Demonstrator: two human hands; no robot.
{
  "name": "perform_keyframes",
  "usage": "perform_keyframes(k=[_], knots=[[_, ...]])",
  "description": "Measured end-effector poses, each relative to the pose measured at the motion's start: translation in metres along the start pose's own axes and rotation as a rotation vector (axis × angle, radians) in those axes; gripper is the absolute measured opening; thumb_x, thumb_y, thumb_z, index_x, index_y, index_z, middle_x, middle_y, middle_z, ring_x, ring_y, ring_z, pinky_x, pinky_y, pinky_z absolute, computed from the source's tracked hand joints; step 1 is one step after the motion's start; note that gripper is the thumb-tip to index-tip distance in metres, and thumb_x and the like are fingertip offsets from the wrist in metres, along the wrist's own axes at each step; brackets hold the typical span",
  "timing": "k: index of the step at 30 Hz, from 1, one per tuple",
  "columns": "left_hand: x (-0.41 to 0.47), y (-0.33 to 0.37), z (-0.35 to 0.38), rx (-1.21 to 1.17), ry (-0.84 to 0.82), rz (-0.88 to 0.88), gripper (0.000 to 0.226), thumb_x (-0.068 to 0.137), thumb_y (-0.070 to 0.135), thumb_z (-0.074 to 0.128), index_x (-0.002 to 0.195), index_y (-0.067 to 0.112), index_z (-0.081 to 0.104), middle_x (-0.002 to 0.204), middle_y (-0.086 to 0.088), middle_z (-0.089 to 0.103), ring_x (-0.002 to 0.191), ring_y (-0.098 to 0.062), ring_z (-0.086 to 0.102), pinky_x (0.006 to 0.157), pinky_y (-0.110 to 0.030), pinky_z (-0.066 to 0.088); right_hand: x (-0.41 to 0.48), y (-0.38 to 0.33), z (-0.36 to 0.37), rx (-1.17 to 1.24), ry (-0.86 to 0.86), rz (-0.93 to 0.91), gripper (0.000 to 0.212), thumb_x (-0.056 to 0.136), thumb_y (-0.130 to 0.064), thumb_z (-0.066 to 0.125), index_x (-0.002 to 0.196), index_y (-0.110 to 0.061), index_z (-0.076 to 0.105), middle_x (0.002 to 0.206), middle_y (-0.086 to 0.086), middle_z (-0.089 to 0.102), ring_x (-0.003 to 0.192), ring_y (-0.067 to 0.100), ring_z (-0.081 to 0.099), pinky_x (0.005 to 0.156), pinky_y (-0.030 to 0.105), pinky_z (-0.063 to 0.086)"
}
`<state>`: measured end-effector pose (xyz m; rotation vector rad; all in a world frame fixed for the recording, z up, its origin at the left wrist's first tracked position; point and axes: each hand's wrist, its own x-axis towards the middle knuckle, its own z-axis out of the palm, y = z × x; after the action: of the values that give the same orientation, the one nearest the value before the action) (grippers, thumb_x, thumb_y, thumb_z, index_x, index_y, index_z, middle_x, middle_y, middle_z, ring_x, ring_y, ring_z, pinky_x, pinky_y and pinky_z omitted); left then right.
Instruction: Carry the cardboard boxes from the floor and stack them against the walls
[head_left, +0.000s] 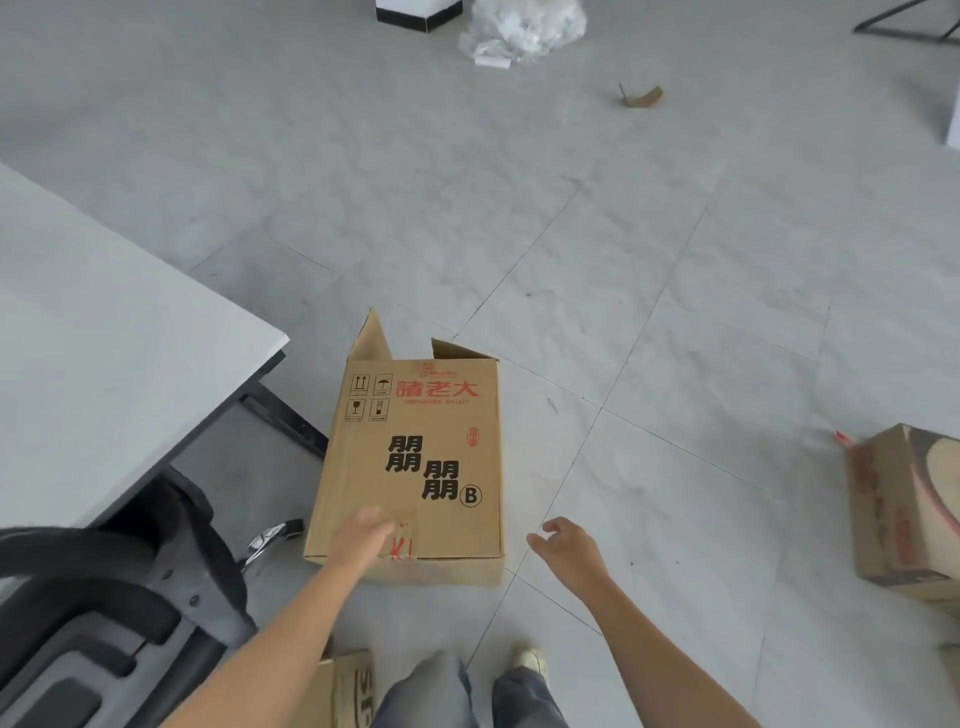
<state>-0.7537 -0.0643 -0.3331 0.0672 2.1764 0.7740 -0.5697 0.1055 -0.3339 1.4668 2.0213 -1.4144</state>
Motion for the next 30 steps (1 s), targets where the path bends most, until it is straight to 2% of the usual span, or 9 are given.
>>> perform_keyframes(k=[2,6,9,12,16,19,23,26,30], knots=[[0.027,0.004,-0.011,0.074,-0.022,-0.02,0.051,0.093,0.014,0.052,0.141,0.006,0.036,0.146,-0.009,0.039,0.136,-0.026,0.035,0.111,-0.035,0.027,0.022,-0.014,0.011,-0.004,-0.034,0.027,0.043,0.089,-0.033,0.053,0.127,-0.012,0.048,0.093,-0.005,0.055,0.086,0.014,0.052,0.066,0.023,0.04],[0.085,0.008,-0.035,0.287,-0.06,-0.046,0.05,0.093,0.018,0.053,0.14,0.01,0.038,0.141,-0.011,0.043,0.132,-0.029,0.039,0.108,-0.035,0.033,0.069,-0.037,0.037,-0.017,-0.069,0.081,0.046,0.089,-0.029,0.051,0.131,-0.013,0.042,0.109,0.001,0.053,0.09,0.015,0.05,0.073,0.025,0.039],[0.146,0.002,-0.048,0.323,-0.065,-0.034,0.058,0.087,0.024,0.062,0.139,0.015,0.038,0.139,-0.011,0.047,0.13,-0.032,0.04,0.108,-0.045,0.034,0.114,-0.04,0.054,0.021,-0.03,0.12,0.054,0.089,-0.029,0.052,0.138,-0.013,0.035,0.134,0.007,0.045,0.11,0.02,0.049,0.081,0.026,0.041],[0.217,-0.017,-0.051,0.241,-0.11,-0.088,0.075,0.079,0.019,0.073,0.143,0.011,0.034,0.14,-0.012,0.047,0.128,-0.033,0.044,0.109,-0.049,0.034,0.159,-0.026,0.068,0.083,-0.022,0.206,0.067,0.088,-0.031,0.055,0.145,-0.013,0.022,0.142,0.009,0.035,0.126,0.025,0.042,0.092,0.031,0.041],[0.242,-0.04,-0.04,0.196,-0.119,-0.2,0.091,0.077,0.014,0.076,0.147,0.006,0.019,0.147,-0.016,0.036,0.134,-0.034,0.036,0.113,-0.046,0.028,0.184,-0.001,0.09,0.07,-0.079,0.276,0.075,0.087,-0.025,0.057,0.147,-0.013,0.014,0.146,0.011,0.03,0.132,0.028,0.034,0.099,0.034,0.036],[0.243,-0.06,-0.034,0.129,-0.014,-0.233,0.098,0.074,0.011,0.078,0.148,0.004,0.014,0.148,-0.019,0.033,0.135,-0.036,0.034,0.113,-0.047,0.027,0.194,0.009,0.106,0.181,-0.133,0.3,0.075,0.082,-0.021,0.06,0.145,-0.013,0.02,0.141,0.011,0.039,0.126,0.027,0.042,0.097,0.032,0.041],[0.244,-0.073,-0.018,0.144,0.012,-0.224,0.112,0.068,0.024,0.084,0.15,0.011,0.009,0.151,-0.018,0.024,0.136,-0.038,0.029,0.111,-0.05,0.028,0.197,0.019,0.107,0.101,-0.05,0.317,0.078,0.074,-0.028,0.064,0.141,-0.018,0.024,0.133,0.01,0.042,0.123,0.031,0.04,0.098,0.037,0.04],[0.224,-0.075,0.007,0.152,-0.021,-0.234,0.104,0.064,0.024,0.084,0.145,0.01,0.021,0.145,-0.019,0.029,0.129,-0.039,0.036,0.106,-0.051,0.035,0.189,0.048,0.088,0.247,0.016,0.398,0.09,0.079,-0.027,0.067,0.148,-0.021,0.01,0.146,0.011,0.03,0.133,0.034,0.03,0.108,0.045,0.032],[0.192,-0.086,0.05,0.086,-0.204,-0.286,0.084,0.065,0.013,0.082,0.134,0.011,0.034,0.133,-0.015,0.043,0.121,-0.034,0.045,0.102,-0.052,0.04,0.162,0.1,0.062,0.402,0.09,0.496,0.094,0.075,-0.033,0.069,0.148,-0.03,0.01,0.145,0.009,0.033,0.131,0.033,0.034,0.107,0.05,0.033]])
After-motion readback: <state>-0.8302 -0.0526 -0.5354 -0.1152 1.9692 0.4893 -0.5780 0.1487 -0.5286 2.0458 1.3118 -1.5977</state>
